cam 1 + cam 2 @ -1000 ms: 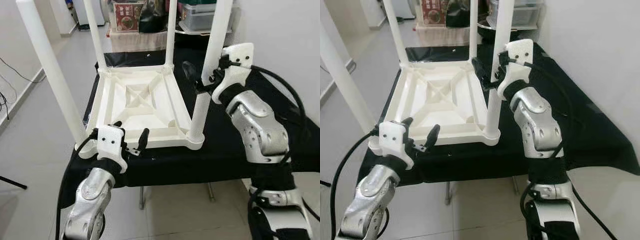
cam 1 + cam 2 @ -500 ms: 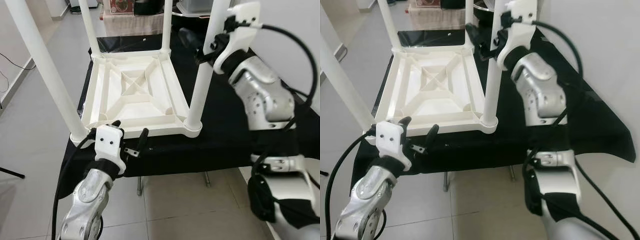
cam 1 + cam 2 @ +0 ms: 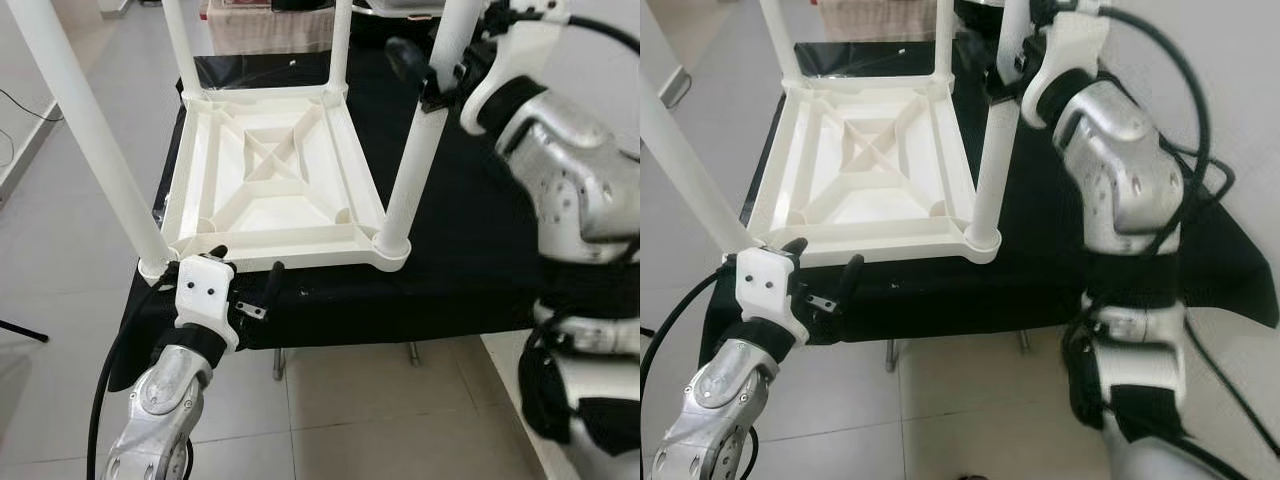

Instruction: Building children table

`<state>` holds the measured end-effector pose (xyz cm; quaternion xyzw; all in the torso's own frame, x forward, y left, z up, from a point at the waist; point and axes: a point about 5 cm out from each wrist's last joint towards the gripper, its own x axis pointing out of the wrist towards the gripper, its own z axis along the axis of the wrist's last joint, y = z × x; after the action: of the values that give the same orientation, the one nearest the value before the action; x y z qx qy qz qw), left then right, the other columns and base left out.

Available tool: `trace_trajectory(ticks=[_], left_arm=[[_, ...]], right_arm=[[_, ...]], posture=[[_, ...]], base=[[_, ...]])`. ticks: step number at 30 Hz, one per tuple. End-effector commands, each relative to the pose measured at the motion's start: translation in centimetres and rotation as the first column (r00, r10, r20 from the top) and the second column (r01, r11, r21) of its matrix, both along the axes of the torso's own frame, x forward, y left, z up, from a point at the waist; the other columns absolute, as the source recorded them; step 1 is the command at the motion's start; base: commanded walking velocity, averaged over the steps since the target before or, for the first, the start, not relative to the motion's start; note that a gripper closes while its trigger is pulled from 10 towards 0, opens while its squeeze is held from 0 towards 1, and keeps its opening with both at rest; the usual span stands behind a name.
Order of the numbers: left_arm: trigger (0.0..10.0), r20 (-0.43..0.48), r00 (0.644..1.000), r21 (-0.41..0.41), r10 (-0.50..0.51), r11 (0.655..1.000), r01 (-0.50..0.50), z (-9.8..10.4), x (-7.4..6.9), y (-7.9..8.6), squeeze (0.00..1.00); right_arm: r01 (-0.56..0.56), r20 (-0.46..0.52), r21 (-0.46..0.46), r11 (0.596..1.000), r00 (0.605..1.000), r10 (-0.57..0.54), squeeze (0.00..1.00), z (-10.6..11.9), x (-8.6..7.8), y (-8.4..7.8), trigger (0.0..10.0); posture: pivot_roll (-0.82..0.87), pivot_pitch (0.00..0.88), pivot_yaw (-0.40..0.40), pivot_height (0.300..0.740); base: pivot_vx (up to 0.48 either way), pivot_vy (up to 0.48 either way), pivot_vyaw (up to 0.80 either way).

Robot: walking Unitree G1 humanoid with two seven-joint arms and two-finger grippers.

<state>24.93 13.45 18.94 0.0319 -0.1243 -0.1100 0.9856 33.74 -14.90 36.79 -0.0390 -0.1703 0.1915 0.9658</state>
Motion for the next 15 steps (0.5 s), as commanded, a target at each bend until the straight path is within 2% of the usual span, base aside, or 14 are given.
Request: trace_trajectory(ticks=[1, 3, 6, 7, 8, 9, 10, 12, 13, 15], left_arm=[[10.0, -0.009, 1.000, 0.013, 0.011, 1.000, -0.010, -0.05, 0.20, 0.28, 0.00], [10.0, -0.005, 1.000, 0.013, 0.010, 1.000, -0.010, 0.09, 0.25, 0.30, 0.00], [10.0, 0.004, 1.000, 0.013, 0.009, 1.000, -0.009, 0.40, 0.30, 0.39, 0.00], [10.0, 0.008, 1.000, 0.011, 0.009, 1.000, -0.009, 0.51, 0.27, 0.42, 0.00], [10.0, 0.011, 1.000, 0.009, 0.009, 1.000, -0.009, 0.60, 0.21, 0.42, 0.00], [10.0, 0.012, 1.000, 0.008, 0.010, 1.000, -0.010, 0.66, 0.17, 0.41, 0.00], [10.0, 0.013, 1.000, 0.005, 0.009, 1.000, -0.009, 0.69, 0.09, 0.33, 0.00], [10.0, 0.013, 1.000, 0.005, 0.009, 1.000, -0.009, 0.69, 0.09, 0.33, 0.00], [10.0, 0.013, 1.000, 0.002, 0.007, 1.000, -0.007, 0.71, -0.01, 0.21, 0.00], [10.0, 0.013, 1.000, 0.002, 0.007, 1.000, -0.007, 0.71, -0.01, 0.21, 0.00]], right_arm=[[-0.007, 0.002, 0.015, 1.000, 1.000, 0.007, 0.00, 0.27, -0.57, -0.12, 10.0], [-0.007, -0.003, 0.018, 1.000, 1.000, 0.007, 0.00, 0.28, -0.60, -0.22, 10.0], [0.007, -0.008, 0.025, 1.000, 1.000, -0.007, 0.00, 0.57, -0.64, -0.68, 9.4], [0.013, -0.010, 0.026, 1.000, 1.000, -0.013, 0.00, 0.69, -0.72, -0.84, 8.9], [0.014, -0.014, 0.026, 1.000, 1.000, -0.014, 0.00, 0.74, -0.82, -0.91, 7.6], [0.014, -0.017, 0.026, 1.000, 1.000, -0.014, 0.00, 0.75, -0.87, -0.93, 7.6], [0.017, -0.026, 0.027, 1.000, 1.000, -0.016, 0.00, 0.61, -1.04, -0.87, 4.9], [0.017, -0.026, 0.027, 1.000, 1.000, -0.016, 0.00, 0.61, -1.04, -0.87, 4.9], [0.022, -0.038, 0.026, 0.999, 0.999, -0.021, 0.00, 0.32, -1.16, -0.82, 3.3], [0.022, -0.038, 0.026, 0.999, 0.999, -0.021, 0.00, 0.32, -1.16, -0.82, 3.3]], posture=[[-0.02, 0.143, -0.055, 0.740], [-0.02, 0.143, -0.055, 0.740], [-0.02, 0.142, -0.059, 0.740], [-0.02, 0.143, -0.059, 0.740], [-0.02, 0.145, -0.058, 0.740], [-0.02, 0.146, -0.058, 0.740], [-0.02, 0.149, -0.059, 0.740], [-0.02, 0.149, -0.059, 0.740], [-0.02, 0.150, -0.059, 0.740], [-0.02, 0.150, -0.059, 0.740]], base=[[0.000, 0.000, 0.00], [0.000, 0.000, 0.00], [0.000, 0.000, 0.00], [0.000, 0.000, 0.00], [0.000, 0.000, 0.00], [0.000, 0.000, 0.00], [0.000, 0.000, 0.00], [0.000, 0.000, 0.00], [0.000, 0.000, 0.00], [0.000, 0.000, 0.00]])
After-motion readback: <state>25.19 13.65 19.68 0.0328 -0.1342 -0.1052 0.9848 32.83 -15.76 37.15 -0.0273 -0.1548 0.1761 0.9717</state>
